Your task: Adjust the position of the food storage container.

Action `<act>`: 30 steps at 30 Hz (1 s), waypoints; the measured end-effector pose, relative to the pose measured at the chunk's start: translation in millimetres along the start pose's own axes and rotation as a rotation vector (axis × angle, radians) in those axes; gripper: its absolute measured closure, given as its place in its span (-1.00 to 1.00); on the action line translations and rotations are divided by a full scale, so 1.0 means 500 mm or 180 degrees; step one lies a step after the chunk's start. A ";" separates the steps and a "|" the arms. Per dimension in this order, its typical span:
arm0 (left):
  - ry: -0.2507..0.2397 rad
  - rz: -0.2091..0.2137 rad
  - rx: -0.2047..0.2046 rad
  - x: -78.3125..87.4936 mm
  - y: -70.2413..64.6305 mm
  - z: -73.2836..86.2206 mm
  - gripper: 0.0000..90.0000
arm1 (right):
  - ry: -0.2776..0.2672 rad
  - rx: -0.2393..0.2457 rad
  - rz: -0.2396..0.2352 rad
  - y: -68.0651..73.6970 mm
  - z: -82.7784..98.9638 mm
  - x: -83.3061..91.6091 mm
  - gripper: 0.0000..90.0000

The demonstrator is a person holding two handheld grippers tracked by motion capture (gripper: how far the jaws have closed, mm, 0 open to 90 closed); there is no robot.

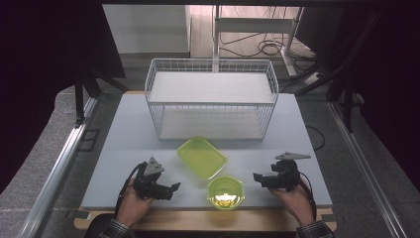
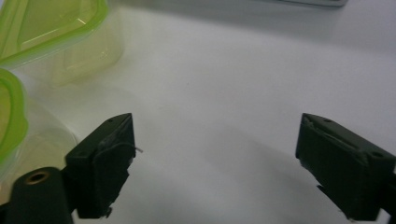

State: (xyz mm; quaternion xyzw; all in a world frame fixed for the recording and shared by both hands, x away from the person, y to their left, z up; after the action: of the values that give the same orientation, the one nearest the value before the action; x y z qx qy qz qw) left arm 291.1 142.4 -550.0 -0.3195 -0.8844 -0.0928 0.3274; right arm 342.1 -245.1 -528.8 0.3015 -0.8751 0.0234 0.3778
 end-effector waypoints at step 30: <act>-0.0025 -0.0068 -0.0082 -0.001 0.000 -0.001 -0.88 | -0.0004 0.0892 -0.0697 0.210 -0.044 0.044 0.97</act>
State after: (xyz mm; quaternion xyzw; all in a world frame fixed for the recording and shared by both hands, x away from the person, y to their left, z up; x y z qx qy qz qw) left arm 291.5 141.9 -550.2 -0.3146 -0.8878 -0.1064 0.3187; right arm 287.3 -164.4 -478.7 0.4446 -0.8255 0.1037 0.3318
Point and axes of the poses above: each handheld gripper's, and its own axes: x roughly backward along the jaws, z roughly out of its underside, y roughly to its left, the point moved 4 cm from there along -x, roughly forward along the jaws, and after that the axes turned 2 degrees about -y, right-handed, at the moved point
